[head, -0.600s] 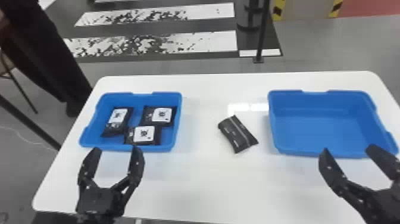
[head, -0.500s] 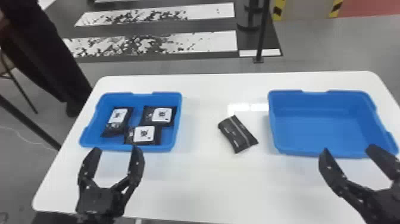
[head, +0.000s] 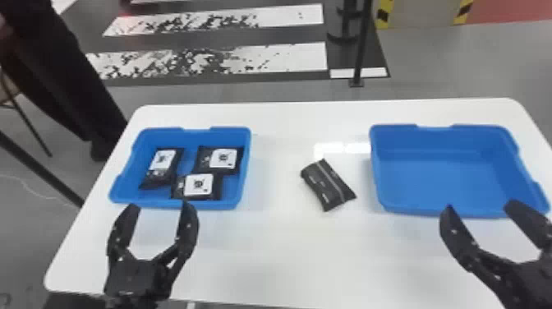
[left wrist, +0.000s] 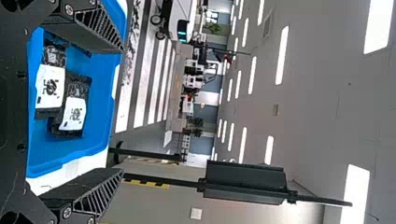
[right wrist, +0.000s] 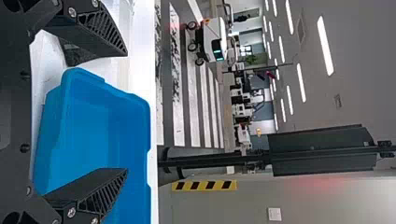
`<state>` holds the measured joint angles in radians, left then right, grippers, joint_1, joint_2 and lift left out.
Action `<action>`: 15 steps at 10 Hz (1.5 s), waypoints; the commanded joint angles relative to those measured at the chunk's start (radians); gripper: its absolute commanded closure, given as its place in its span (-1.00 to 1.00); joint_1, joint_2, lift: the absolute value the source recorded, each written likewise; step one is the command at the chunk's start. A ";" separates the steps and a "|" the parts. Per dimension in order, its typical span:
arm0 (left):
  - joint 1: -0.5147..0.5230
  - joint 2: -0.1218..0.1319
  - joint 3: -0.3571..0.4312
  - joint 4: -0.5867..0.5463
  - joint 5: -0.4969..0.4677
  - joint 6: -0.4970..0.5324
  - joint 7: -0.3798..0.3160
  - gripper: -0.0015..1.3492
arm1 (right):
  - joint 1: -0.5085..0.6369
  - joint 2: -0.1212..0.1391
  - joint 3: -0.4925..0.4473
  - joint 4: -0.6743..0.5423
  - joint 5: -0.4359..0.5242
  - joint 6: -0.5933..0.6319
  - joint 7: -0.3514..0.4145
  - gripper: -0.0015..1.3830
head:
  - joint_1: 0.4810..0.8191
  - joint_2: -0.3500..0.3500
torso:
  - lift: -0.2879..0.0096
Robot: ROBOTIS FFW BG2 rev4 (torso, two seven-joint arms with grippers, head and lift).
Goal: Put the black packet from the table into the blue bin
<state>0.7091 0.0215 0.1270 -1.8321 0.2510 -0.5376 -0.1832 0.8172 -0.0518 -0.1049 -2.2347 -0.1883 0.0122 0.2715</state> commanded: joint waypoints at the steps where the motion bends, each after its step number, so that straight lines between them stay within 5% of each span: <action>1: -0.007 0.003 -0.007 0.000 -0.008 0.000 -0.005 -0.81 | 0.000 0.001 -0.001 -0.002 0.001 0.000 0.000 -0.80 | 0.27 0.34 | 0.20; 5: -0.105 0.038 -0.097 0.002 -0.070 0.135 -0.045 -0.82 | 0.000 0.000 -0.003 0.000 -0.001 0.000 0.000 -0.80 | 0.27 0.15 | 0.20; 9: -0.258 0.029 -0.151 0.017 -0.213 0.351 -0.125 -0.81 | 0.000 0.001 -0.003 0.000 -0.001 0.000 0.000 -0.80 | 0.27 -0.16 | 0.20; 15: -0.574 -0.008 -0.275 0.282 -0.315 0.528 -0.197 -0.82 | -0.007 0.001 -0.003 0.007 -0.003 0.000 0.000 -0.80 | 0.27 -0.52 | 0.20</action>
<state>0.1555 0.0187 -0.1392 -1.5702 -0.0541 -0.0311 -0.3807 0.8099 -0.0506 -0.1077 -2.2277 -0.1911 0.0122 0.2715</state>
